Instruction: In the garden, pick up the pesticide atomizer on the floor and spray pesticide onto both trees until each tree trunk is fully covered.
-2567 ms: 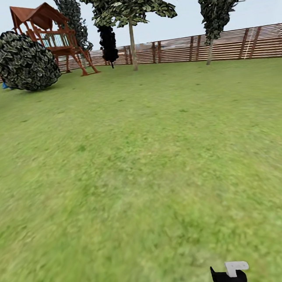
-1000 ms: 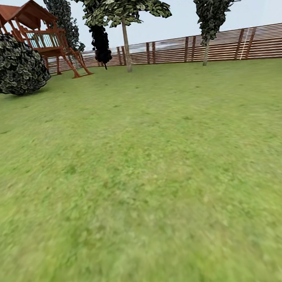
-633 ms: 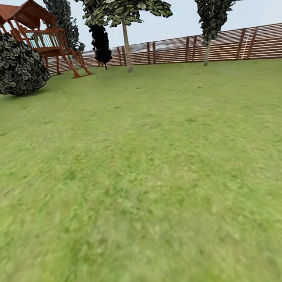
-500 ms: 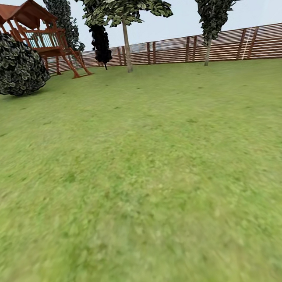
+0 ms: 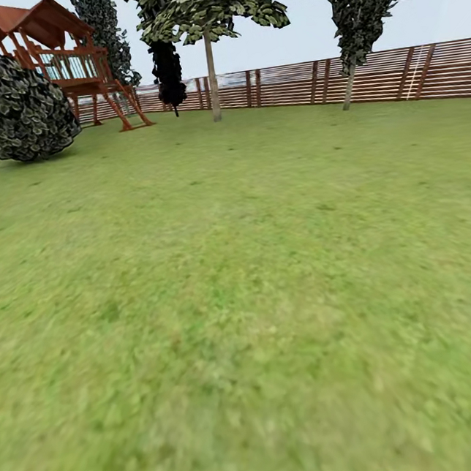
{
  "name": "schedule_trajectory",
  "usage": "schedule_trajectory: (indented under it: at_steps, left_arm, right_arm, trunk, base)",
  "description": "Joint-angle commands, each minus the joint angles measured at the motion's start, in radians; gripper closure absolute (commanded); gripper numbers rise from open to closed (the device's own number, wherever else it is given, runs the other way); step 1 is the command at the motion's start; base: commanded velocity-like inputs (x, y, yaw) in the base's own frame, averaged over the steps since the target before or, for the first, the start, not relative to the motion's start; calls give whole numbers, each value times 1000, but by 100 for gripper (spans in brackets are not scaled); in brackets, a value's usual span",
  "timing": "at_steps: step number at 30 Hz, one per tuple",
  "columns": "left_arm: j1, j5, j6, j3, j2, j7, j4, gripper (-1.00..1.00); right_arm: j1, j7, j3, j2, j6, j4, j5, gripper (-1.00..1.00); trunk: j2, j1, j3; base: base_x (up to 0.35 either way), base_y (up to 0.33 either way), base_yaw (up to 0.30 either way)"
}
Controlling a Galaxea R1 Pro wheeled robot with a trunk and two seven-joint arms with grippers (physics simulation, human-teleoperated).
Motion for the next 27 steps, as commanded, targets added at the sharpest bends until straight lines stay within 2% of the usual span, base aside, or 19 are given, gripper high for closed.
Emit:
schedule_trajectory:
  at_steps: [1,27]
  left_arm:
    - [0,7,-4,2,0,-2,1,100]
    - [0,8,-4,2,-1,-2,1,100]
  right_arm:
    - [0,-2,9,0,-3,1,-9,-100]
    - [0,-2,9,0,-3,1,-9,-100]
  trunk:
    - [0,0,-1]
    - [0,0,-1]
  base:
    - [337,0,0]
    - [337,0,0]
